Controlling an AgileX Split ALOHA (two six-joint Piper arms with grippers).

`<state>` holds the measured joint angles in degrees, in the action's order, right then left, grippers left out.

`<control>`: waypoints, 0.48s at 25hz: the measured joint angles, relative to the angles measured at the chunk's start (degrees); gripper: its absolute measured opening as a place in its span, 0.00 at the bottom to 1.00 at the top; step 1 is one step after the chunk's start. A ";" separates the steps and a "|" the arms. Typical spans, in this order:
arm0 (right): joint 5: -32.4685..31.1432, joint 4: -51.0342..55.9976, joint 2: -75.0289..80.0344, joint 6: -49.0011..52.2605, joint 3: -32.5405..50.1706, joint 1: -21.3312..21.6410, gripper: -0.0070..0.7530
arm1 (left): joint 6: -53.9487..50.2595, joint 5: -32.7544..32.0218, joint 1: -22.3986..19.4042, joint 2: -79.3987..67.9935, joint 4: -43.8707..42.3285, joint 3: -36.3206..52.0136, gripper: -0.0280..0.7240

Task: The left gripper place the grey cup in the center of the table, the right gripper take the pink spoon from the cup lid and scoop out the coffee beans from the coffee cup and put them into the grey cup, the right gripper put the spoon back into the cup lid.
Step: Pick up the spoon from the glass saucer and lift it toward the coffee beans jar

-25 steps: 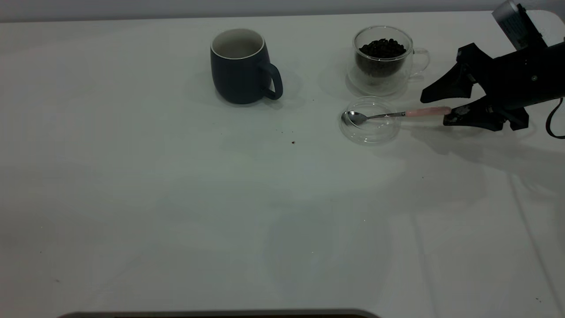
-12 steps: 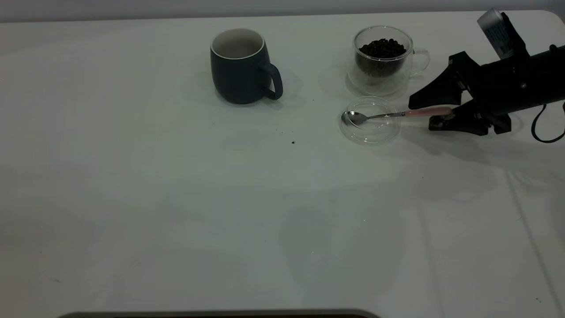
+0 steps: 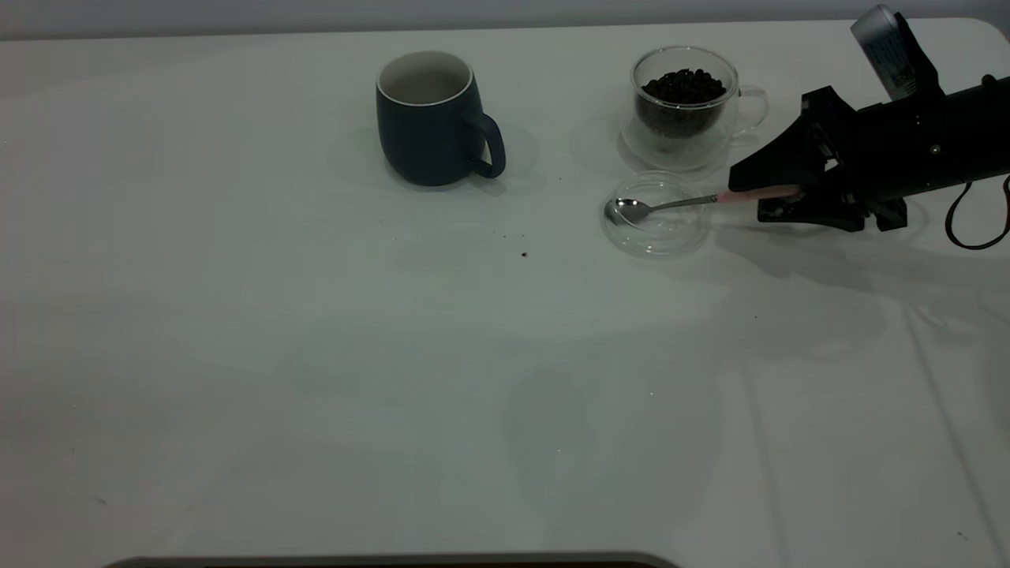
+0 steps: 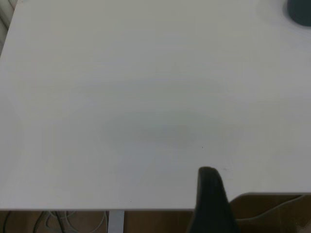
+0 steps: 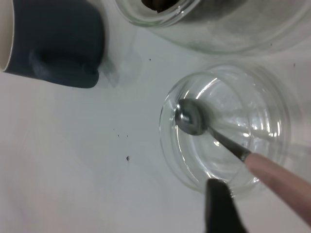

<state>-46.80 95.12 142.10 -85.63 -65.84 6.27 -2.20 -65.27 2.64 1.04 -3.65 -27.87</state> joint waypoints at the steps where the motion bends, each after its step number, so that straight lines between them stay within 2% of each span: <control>1: 0.00 -0.05 0.00 0.00 0.00 0.00 0.54 | 0.00 0.00 0.00 0.00 0.00 0.00 0.79; 5: 0.00 -1.95 -0.07 0.00 0.00 0.06 0.26 | -0.06 0.00 0.00 0.00 0.00 0.00 0.79; 7: -1.91 -4.22 -0.59 0.19 0.00 0.35 0.16 | -0.06 0.00 0.00 0.00 0.00 0.00 0.79; 12: -2.12 -15.91 -5.39 6.15 0.00 1.86 0.15 | -0.20 0.00 0.00 0.00 -0.03 0.00 0.79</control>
<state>-48.92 79.20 136.71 -79.48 -65.84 8.13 -2.39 -65.27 2.64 1.04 -3.68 -27.87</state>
